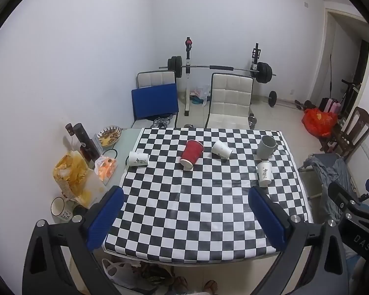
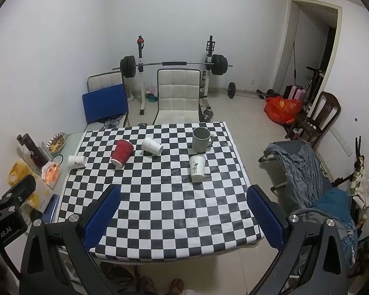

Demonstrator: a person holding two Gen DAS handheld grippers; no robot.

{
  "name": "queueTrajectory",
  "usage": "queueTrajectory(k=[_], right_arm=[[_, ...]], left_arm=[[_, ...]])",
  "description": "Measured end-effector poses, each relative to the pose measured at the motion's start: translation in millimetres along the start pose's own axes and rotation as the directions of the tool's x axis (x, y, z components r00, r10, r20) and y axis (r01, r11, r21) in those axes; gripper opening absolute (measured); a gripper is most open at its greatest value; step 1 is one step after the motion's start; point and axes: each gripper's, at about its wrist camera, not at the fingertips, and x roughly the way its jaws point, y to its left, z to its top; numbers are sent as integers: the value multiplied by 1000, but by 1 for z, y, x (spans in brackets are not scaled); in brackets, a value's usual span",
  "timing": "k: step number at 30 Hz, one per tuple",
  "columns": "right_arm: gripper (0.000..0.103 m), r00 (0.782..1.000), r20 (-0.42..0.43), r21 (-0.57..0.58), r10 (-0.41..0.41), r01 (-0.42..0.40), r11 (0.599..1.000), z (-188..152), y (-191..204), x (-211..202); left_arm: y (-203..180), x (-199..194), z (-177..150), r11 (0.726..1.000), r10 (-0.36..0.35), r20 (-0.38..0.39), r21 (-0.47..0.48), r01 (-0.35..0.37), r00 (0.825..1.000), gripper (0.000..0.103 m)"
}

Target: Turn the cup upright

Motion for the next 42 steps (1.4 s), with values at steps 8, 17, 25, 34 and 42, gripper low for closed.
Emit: queueTrajectory(k=[8, 17, 25, 34, 42], right_arm=[[103, 1000, 3, 4, 2, -2, 1000, 3, 2, -2], [103, 1000, 6, 3, 3, -3, 1000, 5, 3, -4], [103, 1000, 9, 3, 3, -3, 1000, 5, 4, -4], [103, 1000, 9, 3, 4, -4, 1000, 9, 4, -8], [103, 1000, 10, 2, 6, -6, 1000, 6, 4, -6]], left_arm=[[1, 0, 1, 1000, -4, 0, -2, 4, 1000, 103], [-1, -5, 2, 1000, 0, 5, -7, 0, 1000, 103], [0, -5, 1, 1000, -4, 7, -8, 4, 1000, 103], [-1, -6, 2, 1000, -3, 10, -9, 3, 1000, 103], [-2, -6, 2, 1000, -6, 8, -10, 7, 1000, 103]])
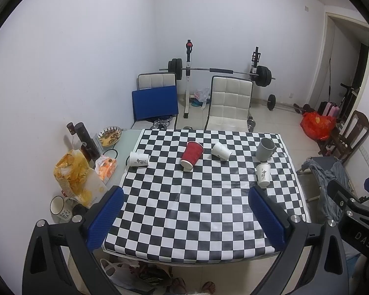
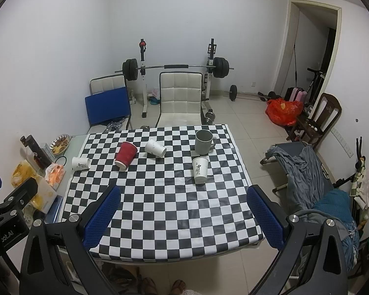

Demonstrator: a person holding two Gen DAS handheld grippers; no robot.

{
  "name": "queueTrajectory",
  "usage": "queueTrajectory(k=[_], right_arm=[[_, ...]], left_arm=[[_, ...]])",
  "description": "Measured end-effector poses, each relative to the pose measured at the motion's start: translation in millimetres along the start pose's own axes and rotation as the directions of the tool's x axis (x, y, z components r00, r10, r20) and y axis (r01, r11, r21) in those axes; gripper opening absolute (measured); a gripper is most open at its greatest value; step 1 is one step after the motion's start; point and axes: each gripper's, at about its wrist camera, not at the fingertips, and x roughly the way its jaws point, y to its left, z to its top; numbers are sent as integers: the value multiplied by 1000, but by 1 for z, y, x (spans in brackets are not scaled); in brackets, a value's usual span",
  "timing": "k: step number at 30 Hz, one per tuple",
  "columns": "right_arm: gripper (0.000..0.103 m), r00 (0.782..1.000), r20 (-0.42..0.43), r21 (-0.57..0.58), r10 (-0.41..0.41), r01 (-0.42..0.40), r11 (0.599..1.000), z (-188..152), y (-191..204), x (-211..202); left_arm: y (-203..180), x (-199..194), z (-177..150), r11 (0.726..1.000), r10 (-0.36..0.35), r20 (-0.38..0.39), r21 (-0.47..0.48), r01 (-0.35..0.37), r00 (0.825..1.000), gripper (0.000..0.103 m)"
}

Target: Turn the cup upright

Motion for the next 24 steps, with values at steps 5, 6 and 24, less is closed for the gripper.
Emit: queueTrajectory(k=[5, 6, 24], right_arm=[[103, 1000, 0, -1, 0, 0, 1000, -1, 0, 0], [103, 1000, 0, -1, 0, 0, 1000, 0, 0, -1], [103, 1000, 1, -1, 2, -2, 1000, 5, 5, -5]], left_arm=[[-2, -2, 0, 1000, -3, 1, 1, 3, 1000, 103], [-2, -3, 1, 1000, -3, 2, 2, 3, 1000, 103], [-3, -4, 0, 1000, -3, 6, -2, 3, 1000, 103]])
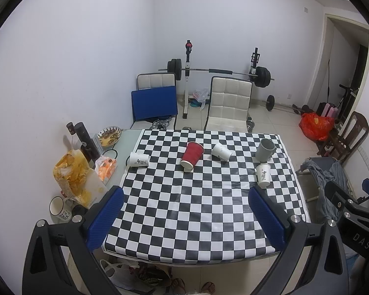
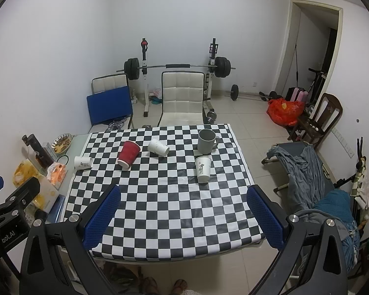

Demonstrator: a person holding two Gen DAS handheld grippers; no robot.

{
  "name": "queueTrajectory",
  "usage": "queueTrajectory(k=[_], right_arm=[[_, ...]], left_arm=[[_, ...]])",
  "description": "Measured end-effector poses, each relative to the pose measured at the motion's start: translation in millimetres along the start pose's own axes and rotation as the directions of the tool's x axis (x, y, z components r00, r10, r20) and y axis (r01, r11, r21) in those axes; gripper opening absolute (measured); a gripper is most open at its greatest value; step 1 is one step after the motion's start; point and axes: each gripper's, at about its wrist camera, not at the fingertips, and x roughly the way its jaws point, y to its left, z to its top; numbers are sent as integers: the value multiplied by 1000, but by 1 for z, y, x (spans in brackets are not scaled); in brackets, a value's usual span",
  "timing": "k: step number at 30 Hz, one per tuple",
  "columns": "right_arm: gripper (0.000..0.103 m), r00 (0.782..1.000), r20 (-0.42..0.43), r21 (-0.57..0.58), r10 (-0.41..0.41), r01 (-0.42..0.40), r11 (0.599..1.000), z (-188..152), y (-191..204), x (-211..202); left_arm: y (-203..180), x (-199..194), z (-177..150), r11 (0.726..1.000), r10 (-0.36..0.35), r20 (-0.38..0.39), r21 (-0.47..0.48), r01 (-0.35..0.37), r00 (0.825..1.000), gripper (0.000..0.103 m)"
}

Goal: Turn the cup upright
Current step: 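Move the right gripper toward the white calligraphy-printed paper cup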

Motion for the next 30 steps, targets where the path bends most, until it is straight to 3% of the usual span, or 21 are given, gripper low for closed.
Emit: queueTrajectory(k=[13, 23, 30], right_arm=[[103, 999, -44, 19, -11, 11, 1000, -2, 37, 16], [103, 977, -196, 78, -81, 98, 992, -20, 31, 121], [103, 949, -298, 105, -104, 141, 985, -24, 16, 205]], left_arm=[[1, 10, -1, 1000, -7, -27, 4, 7, 1000, 103], [15, 96, -3, 998, 4, -150, 55, 4, 989, 103], [9, 166, 2, 997, 33, -251, 70, -16, 968, 103]])
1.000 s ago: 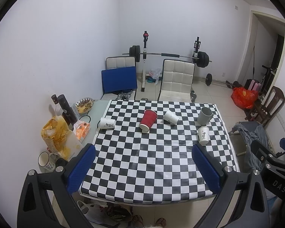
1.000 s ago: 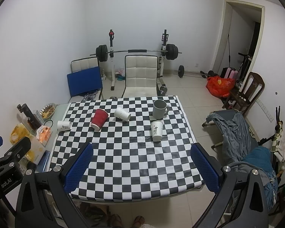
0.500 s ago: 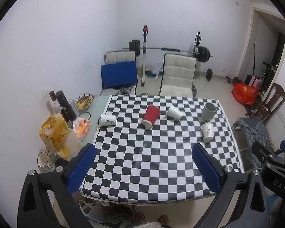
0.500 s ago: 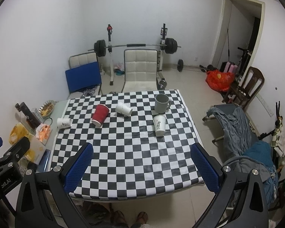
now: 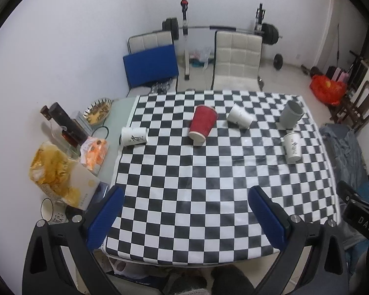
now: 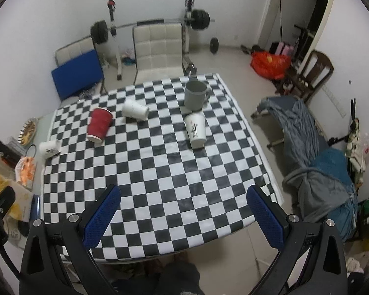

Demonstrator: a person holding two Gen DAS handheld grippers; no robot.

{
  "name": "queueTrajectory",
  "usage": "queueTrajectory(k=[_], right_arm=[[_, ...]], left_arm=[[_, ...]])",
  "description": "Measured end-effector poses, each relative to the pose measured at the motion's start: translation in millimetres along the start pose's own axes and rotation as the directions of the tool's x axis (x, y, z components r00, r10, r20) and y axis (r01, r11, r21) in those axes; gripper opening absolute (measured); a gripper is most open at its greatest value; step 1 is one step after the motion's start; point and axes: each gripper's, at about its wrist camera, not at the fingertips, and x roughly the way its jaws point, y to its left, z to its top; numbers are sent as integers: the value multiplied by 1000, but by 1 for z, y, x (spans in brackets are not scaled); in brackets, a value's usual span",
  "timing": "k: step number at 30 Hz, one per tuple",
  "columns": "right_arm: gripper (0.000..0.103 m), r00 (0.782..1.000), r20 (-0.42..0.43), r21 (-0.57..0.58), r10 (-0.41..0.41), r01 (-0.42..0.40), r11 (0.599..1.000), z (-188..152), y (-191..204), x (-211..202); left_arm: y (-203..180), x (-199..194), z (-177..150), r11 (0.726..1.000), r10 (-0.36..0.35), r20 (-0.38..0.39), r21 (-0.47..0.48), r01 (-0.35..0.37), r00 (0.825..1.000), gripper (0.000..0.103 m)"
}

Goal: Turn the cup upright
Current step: 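Move the right gripper toward the white calligraphy-printed paper cup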

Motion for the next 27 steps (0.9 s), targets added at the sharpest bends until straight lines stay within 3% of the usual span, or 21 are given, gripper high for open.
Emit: queueTrajectory(k=[12, 22, 27], right_arm=[[103, 982, -191, -73, 16, -31, 997, 72, -9, 165], [103, 955, -297, -189, 0, -58, 980, 146, -1, 293], [103, 943, -332, -213, -24, -50, 976, 173, 3, 345]], left_arm=[[-52, 122, 64, 996, 65, -161, -54, -75, 985, 103], [-105, 229, 120, 990, 98, -297, -72, -125, 950, 103], [-121, 275, 140, 987, 73, -364, -104, -119, 928, 103]])
